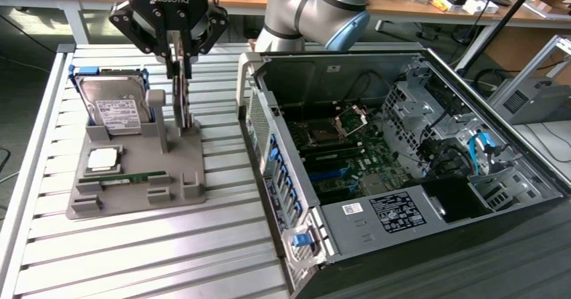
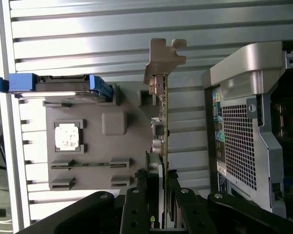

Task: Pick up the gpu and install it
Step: 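Pick up the gpu and move the gpu toward the slot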

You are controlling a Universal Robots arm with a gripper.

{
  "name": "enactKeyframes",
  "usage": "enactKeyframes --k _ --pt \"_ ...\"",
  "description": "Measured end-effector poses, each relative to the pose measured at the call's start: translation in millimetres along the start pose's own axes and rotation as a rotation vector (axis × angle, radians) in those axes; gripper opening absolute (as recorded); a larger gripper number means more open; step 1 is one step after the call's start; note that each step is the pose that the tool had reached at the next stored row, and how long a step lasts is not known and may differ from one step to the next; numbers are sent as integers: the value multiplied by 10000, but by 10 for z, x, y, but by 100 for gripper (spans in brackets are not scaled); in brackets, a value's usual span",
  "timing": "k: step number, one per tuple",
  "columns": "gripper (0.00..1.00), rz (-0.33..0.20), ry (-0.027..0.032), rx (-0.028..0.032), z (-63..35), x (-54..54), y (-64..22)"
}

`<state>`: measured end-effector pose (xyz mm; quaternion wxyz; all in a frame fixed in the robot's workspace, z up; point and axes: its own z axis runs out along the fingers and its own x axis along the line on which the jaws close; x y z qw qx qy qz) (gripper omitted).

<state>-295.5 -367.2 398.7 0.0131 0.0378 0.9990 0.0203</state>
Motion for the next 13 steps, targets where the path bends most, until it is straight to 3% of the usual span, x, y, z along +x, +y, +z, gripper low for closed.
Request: enactKeyframes --k 13 --pt "27 0 0 0 -71 -2 3"
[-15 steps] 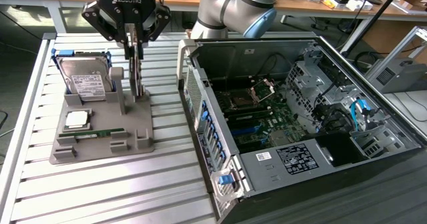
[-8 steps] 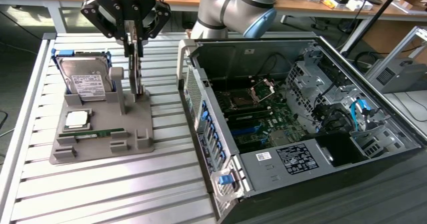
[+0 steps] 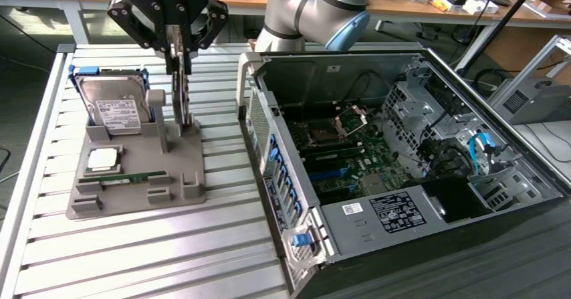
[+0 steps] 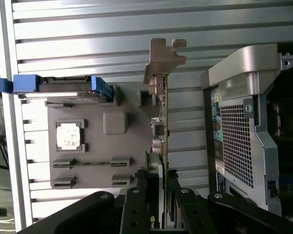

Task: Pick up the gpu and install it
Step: 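Pick up the gpu and move the gpu toward the slot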

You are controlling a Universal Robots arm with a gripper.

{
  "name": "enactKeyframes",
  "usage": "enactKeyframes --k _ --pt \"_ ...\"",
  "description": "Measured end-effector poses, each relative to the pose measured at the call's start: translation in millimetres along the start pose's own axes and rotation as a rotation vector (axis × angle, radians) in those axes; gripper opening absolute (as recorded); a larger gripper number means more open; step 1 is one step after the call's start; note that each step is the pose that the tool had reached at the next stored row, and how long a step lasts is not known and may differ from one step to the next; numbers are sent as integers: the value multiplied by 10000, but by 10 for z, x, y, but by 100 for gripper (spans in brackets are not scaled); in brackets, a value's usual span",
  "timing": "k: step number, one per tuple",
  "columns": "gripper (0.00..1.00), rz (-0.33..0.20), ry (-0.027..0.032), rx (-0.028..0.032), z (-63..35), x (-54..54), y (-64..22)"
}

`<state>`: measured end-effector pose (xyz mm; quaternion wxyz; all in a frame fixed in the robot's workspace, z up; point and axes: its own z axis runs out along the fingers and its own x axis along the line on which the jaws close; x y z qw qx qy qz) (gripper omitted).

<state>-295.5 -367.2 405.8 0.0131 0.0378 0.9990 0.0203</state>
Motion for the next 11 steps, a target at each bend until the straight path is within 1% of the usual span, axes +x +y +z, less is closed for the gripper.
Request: enactKeyframes --k 11 --pt "27 0 -1 -1 -49 -1 2"
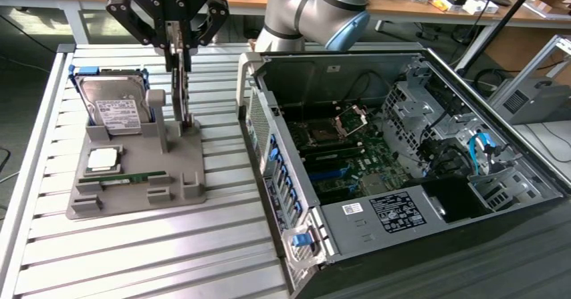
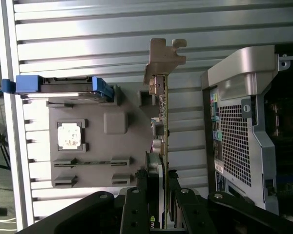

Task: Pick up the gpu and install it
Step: 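Pick up the gpu and move the gpu toward the slot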

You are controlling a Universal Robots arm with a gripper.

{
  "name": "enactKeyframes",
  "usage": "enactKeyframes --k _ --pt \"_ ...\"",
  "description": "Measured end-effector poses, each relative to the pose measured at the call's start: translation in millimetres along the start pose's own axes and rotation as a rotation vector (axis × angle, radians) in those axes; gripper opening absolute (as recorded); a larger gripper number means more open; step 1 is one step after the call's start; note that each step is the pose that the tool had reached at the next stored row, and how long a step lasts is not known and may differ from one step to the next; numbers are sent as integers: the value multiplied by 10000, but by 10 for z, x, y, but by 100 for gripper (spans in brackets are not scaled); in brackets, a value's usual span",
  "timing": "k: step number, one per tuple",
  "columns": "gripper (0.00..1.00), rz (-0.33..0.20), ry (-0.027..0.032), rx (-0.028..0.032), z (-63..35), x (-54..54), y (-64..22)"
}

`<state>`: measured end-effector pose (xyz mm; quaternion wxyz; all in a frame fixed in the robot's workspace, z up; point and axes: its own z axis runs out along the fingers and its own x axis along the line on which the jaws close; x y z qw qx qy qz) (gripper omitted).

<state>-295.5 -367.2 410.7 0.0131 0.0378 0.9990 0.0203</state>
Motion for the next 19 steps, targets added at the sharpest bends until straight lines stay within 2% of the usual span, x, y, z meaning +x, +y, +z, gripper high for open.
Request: enactKeyframes --k 19 --pt "27 1 0 0 -125 -3 5"
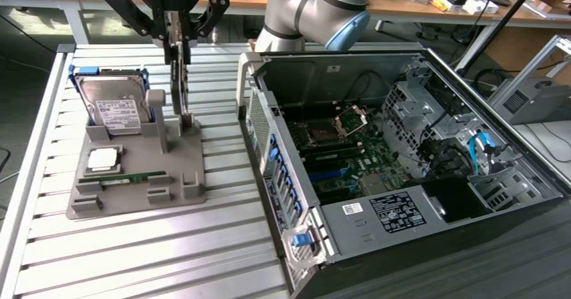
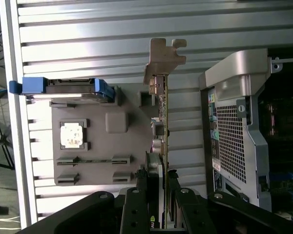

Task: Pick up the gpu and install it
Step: 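Pick up the gpu and move the gpu toward the slot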

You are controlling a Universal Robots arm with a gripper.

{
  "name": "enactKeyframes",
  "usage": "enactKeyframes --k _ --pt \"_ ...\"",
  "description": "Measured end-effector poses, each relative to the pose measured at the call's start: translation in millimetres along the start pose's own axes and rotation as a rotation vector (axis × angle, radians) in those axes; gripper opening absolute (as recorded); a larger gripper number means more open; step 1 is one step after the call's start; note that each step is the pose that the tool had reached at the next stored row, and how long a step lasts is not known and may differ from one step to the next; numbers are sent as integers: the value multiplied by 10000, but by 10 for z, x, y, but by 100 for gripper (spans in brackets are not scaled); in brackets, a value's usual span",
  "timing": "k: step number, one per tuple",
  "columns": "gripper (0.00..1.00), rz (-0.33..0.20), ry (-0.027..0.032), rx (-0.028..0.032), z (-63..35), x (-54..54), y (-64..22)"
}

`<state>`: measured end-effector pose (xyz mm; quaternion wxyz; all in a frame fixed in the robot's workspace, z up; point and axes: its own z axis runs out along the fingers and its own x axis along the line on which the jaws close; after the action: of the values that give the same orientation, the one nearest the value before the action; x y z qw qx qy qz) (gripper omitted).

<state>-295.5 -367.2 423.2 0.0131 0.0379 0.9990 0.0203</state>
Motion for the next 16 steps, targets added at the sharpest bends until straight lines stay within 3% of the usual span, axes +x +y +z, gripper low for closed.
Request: enactKeyframes --k 16 --pt "27 -1 -1 18 -31 -22 -13"
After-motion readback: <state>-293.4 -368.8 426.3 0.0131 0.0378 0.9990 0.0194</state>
